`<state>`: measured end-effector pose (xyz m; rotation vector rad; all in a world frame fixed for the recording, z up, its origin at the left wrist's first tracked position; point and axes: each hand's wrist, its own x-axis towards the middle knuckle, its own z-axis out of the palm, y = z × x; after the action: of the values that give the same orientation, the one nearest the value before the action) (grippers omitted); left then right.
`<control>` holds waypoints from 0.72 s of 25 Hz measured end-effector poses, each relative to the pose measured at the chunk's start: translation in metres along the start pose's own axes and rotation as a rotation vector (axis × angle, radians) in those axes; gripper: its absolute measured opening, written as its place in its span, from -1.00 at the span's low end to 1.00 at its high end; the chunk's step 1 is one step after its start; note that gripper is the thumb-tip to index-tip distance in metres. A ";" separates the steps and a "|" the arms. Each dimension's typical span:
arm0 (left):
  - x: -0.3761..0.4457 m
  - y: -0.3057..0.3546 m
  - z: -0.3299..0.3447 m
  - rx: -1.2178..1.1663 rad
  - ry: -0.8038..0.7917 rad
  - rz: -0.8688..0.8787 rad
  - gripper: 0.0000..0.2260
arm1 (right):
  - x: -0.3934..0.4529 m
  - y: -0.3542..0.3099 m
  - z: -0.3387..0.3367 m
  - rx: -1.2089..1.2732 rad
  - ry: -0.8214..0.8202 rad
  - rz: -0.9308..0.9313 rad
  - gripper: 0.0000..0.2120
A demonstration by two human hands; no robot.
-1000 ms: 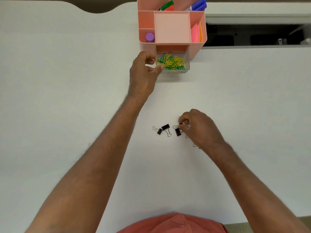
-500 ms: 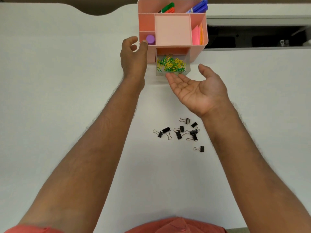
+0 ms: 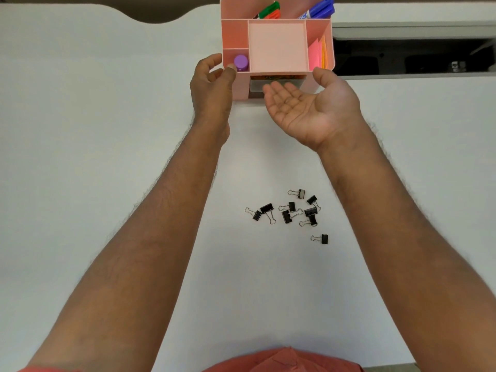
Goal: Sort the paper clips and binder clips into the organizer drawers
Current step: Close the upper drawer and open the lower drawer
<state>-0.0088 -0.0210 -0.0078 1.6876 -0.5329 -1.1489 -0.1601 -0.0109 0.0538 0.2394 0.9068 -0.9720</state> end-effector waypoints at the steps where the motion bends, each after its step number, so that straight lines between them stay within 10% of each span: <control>1: -0.001 0.000 0.000 -0.002 0.001 0.004 -0.70 | 0.002 -0.001 0.001 -0.010 -0.003 -0.004 -0.45; 9: 0.005 -0.002 0.001 0.056 0.029 0.033 -0.65 | 0.002 0.002 -0.026 -0.265 -0.062 -0.094 -0.55; 14: -0.037 -0.065 -0.023 0.335 -0.004 0.199 -0.55 | -0.029 0.006 -0.130 -1.290 0.202 -0.473 -0.67; 18: -0.126 -0.149 -0.065 0.822 -0.249 0.561 -0.45 | -0.064 0.023 -0.243 -2.111 0.229 -0.692 -0.29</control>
<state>-0.0331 0.1701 -0.0813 1.8574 -1.6905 -0.7509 -0.2925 0.1747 -0.0536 -1.8563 1.8011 -0.1294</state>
